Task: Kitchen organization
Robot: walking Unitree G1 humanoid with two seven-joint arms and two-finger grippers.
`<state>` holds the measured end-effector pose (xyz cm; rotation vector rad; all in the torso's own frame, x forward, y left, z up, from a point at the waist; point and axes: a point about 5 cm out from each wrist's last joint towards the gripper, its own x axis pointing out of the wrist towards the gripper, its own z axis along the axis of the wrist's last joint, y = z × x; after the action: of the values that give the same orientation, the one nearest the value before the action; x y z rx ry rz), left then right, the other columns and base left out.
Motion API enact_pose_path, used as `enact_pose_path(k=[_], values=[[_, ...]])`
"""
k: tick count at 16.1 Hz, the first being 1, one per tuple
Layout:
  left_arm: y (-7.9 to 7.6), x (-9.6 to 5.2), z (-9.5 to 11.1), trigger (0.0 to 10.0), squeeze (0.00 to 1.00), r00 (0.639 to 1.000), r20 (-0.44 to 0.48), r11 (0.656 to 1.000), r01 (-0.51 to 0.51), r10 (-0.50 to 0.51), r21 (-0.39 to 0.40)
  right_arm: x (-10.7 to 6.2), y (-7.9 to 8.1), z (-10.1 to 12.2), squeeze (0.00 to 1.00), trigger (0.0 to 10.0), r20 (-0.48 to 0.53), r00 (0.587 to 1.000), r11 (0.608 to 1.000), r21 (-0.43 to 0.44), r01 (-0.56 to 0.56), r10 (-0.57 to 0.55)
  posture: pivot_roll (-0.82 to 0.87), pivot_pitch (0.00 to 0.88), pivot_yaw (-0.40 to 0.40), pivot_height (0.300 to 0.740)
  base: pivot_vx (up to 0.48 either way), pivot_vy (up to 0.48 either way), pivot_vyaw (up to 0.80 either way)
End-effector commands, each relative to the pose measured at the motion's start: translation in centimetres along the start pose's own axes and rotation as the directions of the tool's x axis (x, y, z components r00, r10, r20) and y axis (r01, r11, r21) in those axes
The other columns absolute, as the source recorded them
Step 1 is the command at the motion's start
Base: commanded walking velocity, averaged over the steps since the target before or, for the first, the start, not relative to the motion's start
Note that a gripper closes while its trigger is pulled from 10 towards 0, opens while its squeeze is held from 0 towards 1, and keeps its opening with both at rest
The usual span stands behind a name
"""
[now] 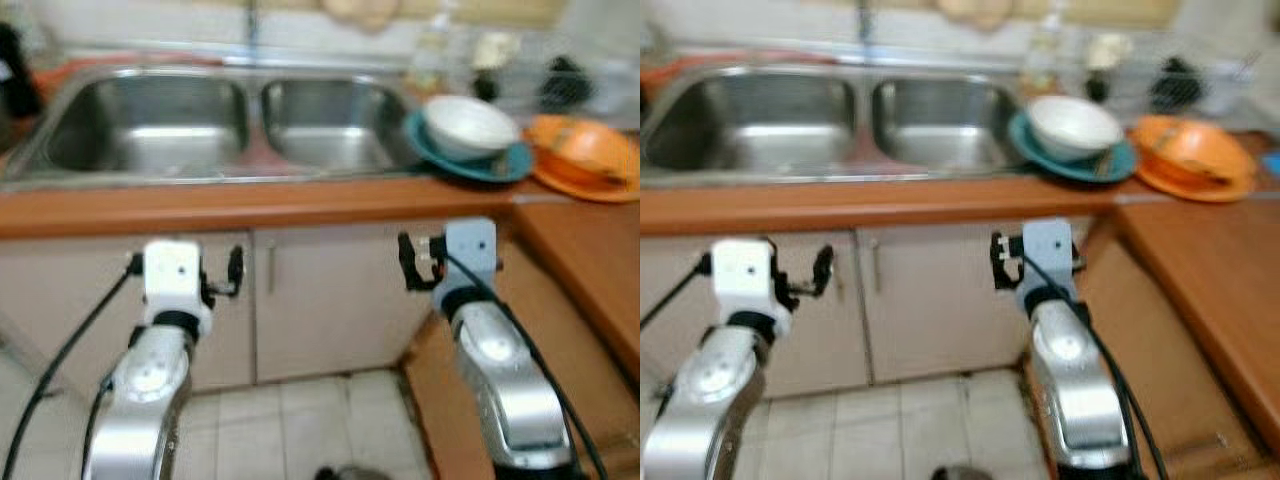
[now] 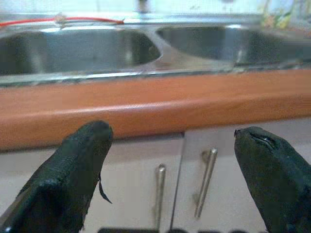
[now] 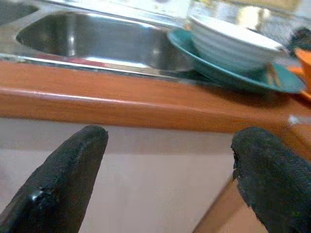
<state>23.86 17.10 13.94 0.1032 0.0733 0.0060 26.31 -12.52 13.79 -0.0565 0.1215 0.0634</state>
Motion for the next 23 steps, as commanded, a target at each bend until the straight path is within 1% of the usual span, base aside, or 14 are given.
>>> enact_pose_path(k=[1, 2, 5, 6, 7, 8, 10, 11, 13, 16, 17, 19, 20, 23], values=[[-0.6, 0.4, 1.1, 10.0, 0.0, 0.998, 0.045, 0.999, 0.042, -0.041, -0.023, -0.4, -0.6, 0.0, 1.0, 10.0, -0.002, 1.0, 1.0, 0.018, 0.013, -0.013, -0.03, 0.0, -0.062, 0.74, 0.315, 0.0, -0.74], [-1.0, 0.3, 1.2, 10.0, 0.0, 0.995, 0.059, 0.996, 0.08, -0.078, -0.026, -0.8, -0.7, 0.0, 1.0, 10.0, 0.001, 1.0, 1.0, 0.017, 0.018, -0.018, -0.03, 0.0, -0.062, 0.74, 0.322, 0.0, -0.74], [-1.6, 0.0, 1.0, 10.0, 0.0, 0.992, 0.053, 0.992, 0.117, -0.114, -0.048, -1.3, -0.7, 0.6, 1.0, 10.0, 0.045, 0.999, 1.0, 0.011, 0.009, -0.01, -0.06, 0.0, -0.053, 0.74, 0.319, 0.0, -0.75], [-1.8, 0.0, 0.9, 10.0, 0.0, 0.992, 0.056, 0.987, 0.119, -0.114, -0.11, -1.4, -0.8, 1.2, 1.0, 10.0, 0.086, 0.996, 1.0, 0.009, -0.007, 0.006, -0.06, 0.0, -0.061, 0.74, 0.0, 0.0, -0.76], [-1.8, 0.1, 1.1, 10.0, 0.0, 0.992, 0.066, 0.985, 0.115, -0.107, -0.129, -1.4, -0.8, 1.5, 1.0, 10.0, 0.1, 0.995, 1.0, 0.013, -0.022, 0.02, -0.06, 0.0, -0.062, 0.74, 0.0, 0.0, -0.76], [-1.6, 0.2, 1.2, 10.0, 0.0, 0.992, 0.074, 0.99, 0.105, -0.098, -0.09, -1.4, -0.9, 1.8, 1.0, 10.0, 0.122, 0.992, 1.0, -0.011, -0.026, 0.027, -0.07, 0.0, -0.06, 0.74, 0.0, 0.0, -0.76], [-1.6, 0.7, 1.3, 10.0, 0.0, 0.991, 0.084, 0.989, 0.116, -0.108, -0.09, -1.1, -1.0, 2.1, 1.0, 10.0, 0.128, 0.992, 0.999, -0.033, -0.019, 0.023, -0.09, 0.0, -0.056, 0.74, 0.0, 0.0, -0.76], [-1.8, 0.9, 1.6, 10.0, 0.0, 0.988, 0.103, 0.989, 0.126, -0.117, -0.083, -1.0, -1.0, 2.2, 1.0, 10.0, 0.131, 0.991, 1.0, -0.018, -0.013, 0.016, -0.09, 0.0, -0.056, 0.74, 0.0, 0.0, -0.76], [-1.8, 1.1, 1.9, 10.0, 0.0, 0.988, 0.118, 0.988, 0.115, -0.103, -0.101, -1.0, -1.1, 2.2, 1.0, 10.0, 0.138, 0.99, 1.0, -0.012, -0.018, 0.019, -0.09, 0.0, -0.052, 0.74, 0.0, 0.0, -0.76], [-1.8, 2.0, 2.2, 10.0, 0.0, 0.986, 0.127, 0.992, 0.113, -0.104, -0.06, -0.8, -1.2, 2.4, 1.0, 10.0, 0.146, 0.989, 1.0, 0.002, -0.022, 0.021, -0.1, 0.0, -0.048, 0.74, 0.0, 0.0, -0.76], [-1.6, 2.3, 2.5, 10.0, 0.0, 0.986, 0.139, 0.992, 0.102, -0.091, -0.073, -0.7, -1.3, 2.8, 1.0, 10.0, 0.163, 0.986, 1.0, 0.005, -0.029, 0.028, -0.11, 0.0, -0.04, 0.74, 0.0, 0.0, 0.0], [-1.6, 2.4, 2.4, 10.0, 0.0, 0.986, 0.135, 0.993, 0.102, -0.093, -0.056, -0.7, -1.3, 3.0, 1.0, 10.0, 0.168, 0.985, 0.999, 0.002, -0.04, 0.04, -0.11, 0.0, -0.037, 0.74, 0.0, 0.0, 0.0], [-1.6, 2.3, 2.4, 10.0, 0.0, 0.987, 0.136, 0.993, 0.092, -0.081, -0.073, -0.7, -1.3, 3.1, 1.0, 10.0, 0.167, 0.985, 0.999, -0.005, -0.044, 0.044, -0.12, 0.0, -0.037, 0.74, 0.296, 0.0, 0.0], [-1.7, 2.2, 2.7, 10.0, 0.0, 0.985, 0.15, 0.993, 0.096, -0.085, -0.073, -0.4, -1.4, 3.5, 1.0, 10.0, 0.178, 0.982, 0.998, -0.028, -0.052, 0.057, -0.11, 0.0, -0.048, 0.74, 0.309, 0.0, 0.0]])
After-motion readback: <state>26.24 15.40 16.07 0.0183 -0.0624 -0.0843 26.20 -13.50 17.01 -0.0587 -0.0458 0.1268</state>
